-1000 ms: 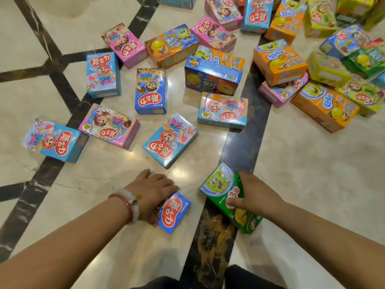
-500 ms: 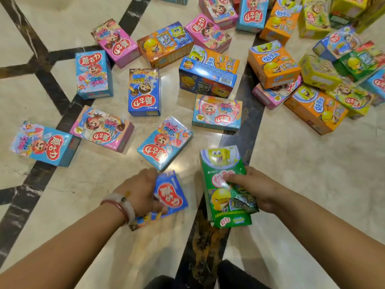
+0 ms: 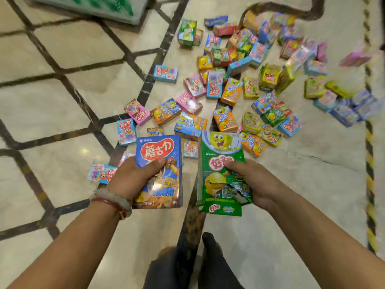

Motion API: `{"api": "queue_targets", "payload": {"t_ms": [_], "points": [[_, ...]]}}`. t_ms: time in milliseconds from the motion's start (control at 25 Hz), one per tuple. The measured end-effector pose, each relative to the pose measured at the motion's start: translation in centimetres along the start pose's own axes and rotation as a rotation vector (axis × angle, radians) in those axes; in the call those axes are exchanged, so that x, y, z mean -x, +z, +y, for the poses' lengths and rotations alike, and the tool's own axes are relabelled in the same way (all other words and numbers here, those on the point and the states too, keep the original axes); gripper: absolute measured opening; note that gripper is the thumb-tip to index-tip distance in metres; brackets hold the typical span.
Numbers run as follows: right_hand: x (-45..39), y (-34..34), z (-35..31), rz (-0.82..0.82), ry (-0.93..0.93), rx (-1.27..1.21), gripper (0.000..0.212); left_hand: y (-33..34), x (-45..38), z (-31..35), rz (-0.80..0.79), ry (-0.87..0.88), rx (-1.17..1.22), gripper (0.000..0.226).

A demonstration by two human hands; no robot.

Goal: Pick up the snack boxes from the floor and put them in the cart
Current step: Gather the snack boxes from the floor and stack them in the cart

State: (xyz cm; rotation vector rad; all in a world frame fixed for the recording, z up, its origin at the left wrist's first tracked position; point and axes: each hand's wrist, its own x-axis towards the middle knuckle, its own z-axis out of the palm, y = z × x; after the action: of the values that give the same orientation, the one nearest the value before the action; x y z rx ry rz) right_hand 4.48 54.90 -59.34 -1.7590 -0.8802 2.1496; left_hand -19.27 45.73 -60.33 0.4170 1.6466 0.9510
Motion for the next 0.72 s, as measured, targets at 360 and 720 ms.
{"api": "queue_targets", "payload": {"t_ms": [360, 720], "points": [[27.6, 1.5, -14.8, 0.048, -0.249, -0.128, 0.028, 2.4, 21.1, 24.4, -0.120, 0.140, 0.127, 0.013], [41.2, 4.8, -10.2, 0.204, -0.403, -0.412, 0.028, 2.2, 29.6, 29.3, -0.408, 0.206, -0.075, 0.022]]}}
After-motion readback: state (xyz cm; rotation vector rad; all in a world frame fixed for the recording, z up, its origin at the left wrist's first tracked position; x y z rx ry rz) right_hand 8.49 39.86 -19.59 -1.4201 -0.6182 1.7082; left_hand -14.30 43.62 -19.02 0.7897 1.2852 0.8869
